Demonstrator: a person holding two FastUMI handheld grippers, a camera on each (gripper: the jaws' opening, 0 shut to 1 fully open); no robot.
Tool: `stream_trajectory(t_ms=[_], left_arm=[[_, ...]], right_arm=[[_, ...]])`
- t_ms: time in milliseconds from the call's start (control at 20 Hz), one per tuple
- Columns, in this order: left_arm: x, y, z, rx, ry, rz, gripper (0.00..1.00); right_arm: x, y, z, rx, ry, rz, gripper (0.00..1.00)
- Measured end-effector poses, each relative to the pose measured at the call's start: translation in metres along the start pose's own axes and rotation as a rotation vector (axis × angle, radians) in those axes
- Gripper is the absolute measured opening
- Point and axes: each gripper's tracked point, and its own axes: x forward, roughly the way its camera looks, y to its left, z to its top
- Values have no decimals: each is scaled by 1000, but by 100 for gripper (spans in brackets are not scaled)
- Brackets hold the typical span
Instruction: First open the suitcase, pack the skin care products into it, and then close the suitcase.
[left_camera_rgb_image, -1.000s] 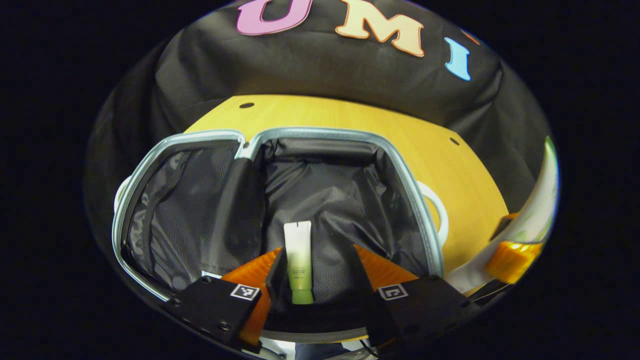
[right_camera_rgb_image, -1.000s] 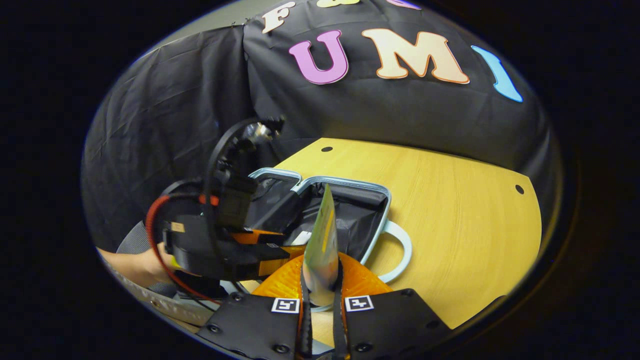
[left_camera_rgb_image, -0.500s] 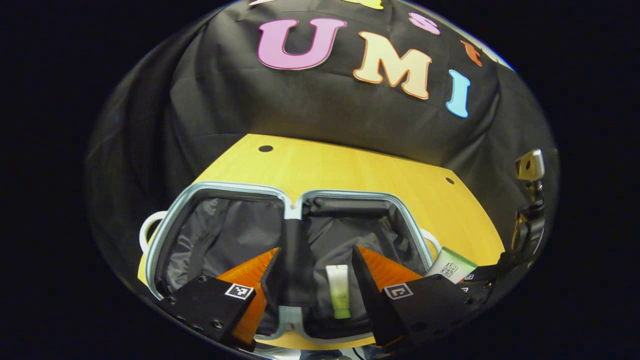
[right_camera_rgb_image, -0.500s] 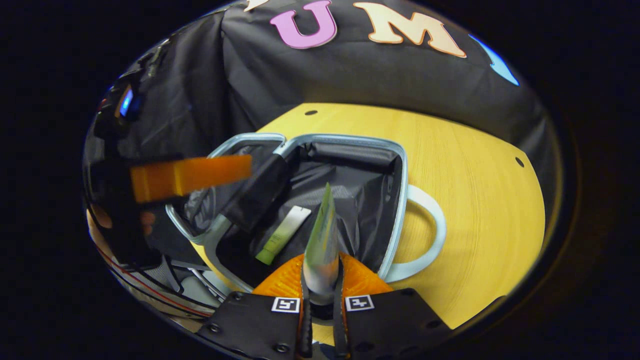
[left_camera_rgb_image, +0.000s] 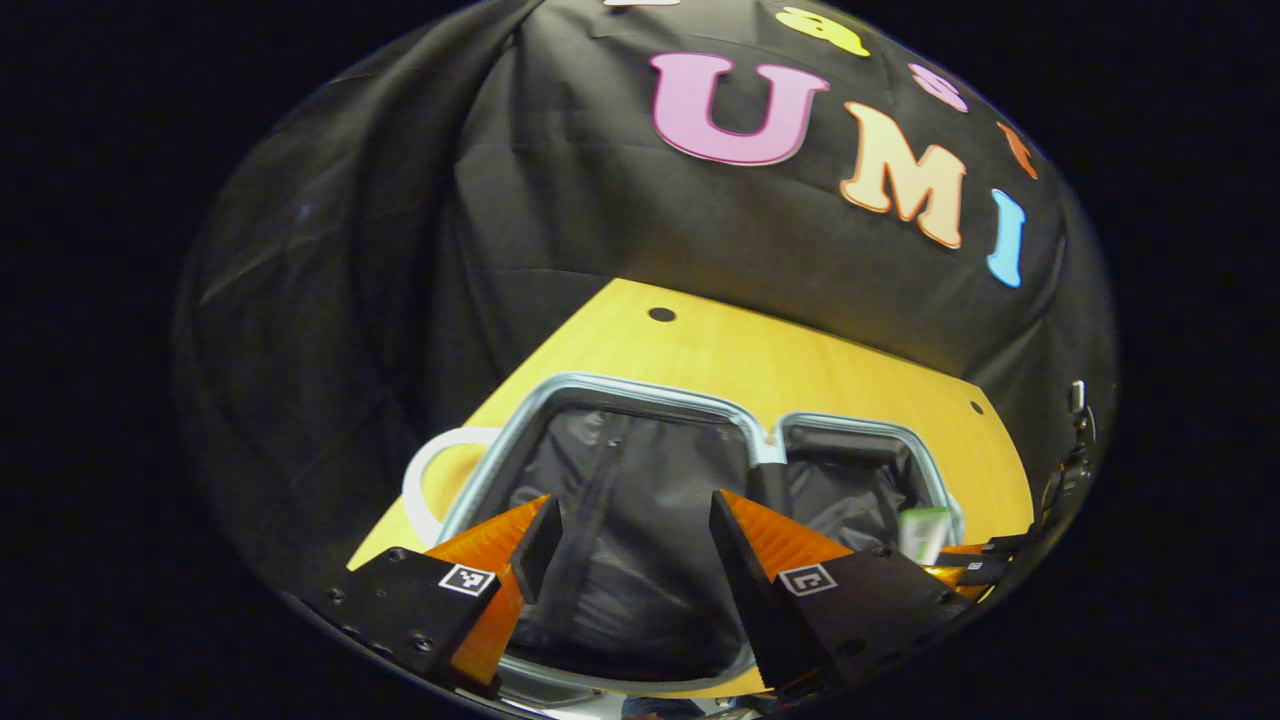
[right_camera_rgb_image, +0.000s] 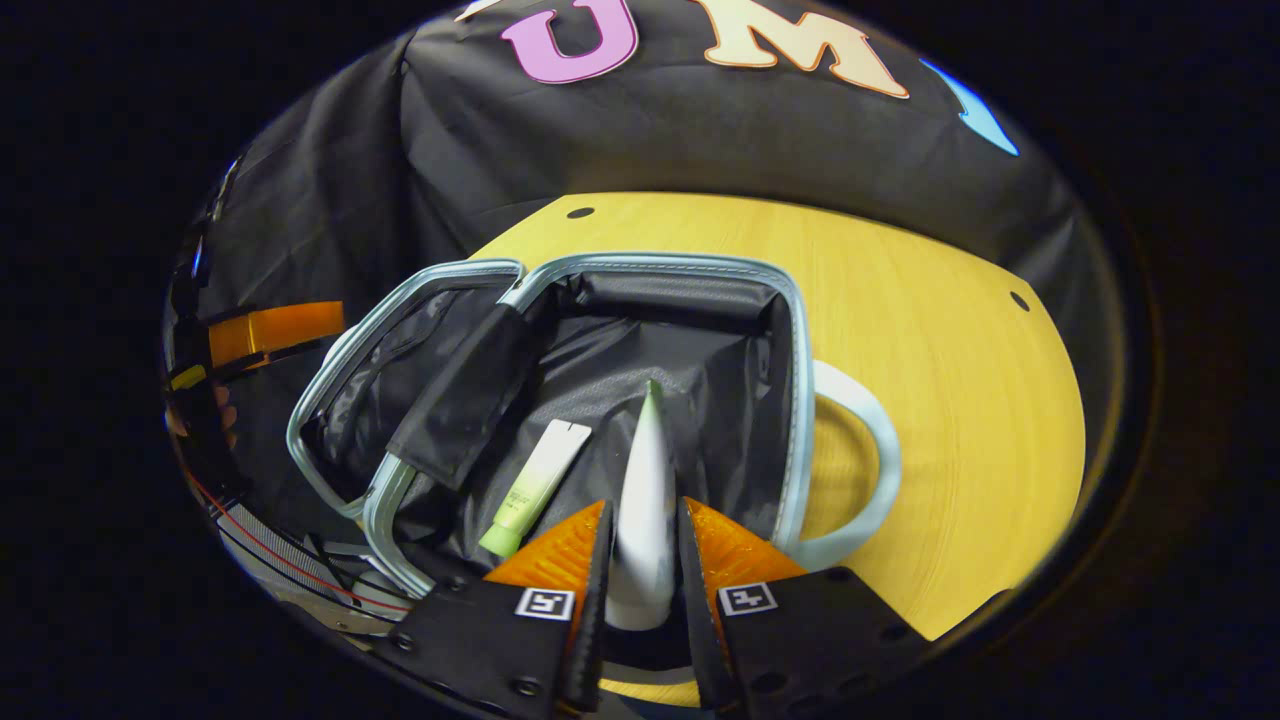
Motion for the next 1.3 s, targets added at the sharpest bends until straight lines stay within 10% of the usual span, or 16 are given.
stream_trajectory(t_ms=[150,550,950,1300], left_arm=[[3,36,8,-23,-6,57,87],[21,130,6,-53,30,184,90],[61,172,-24,-132,165,188,88],[96,170,-52,-109,300,144,38]], right_arm=[[-9,9,25,13,-91,25,98],[-71,7,125,11,-474,17,98],[-98,-34,139,31,-554,-88,98],[-109,-59,135,47,-566,-148,98]])
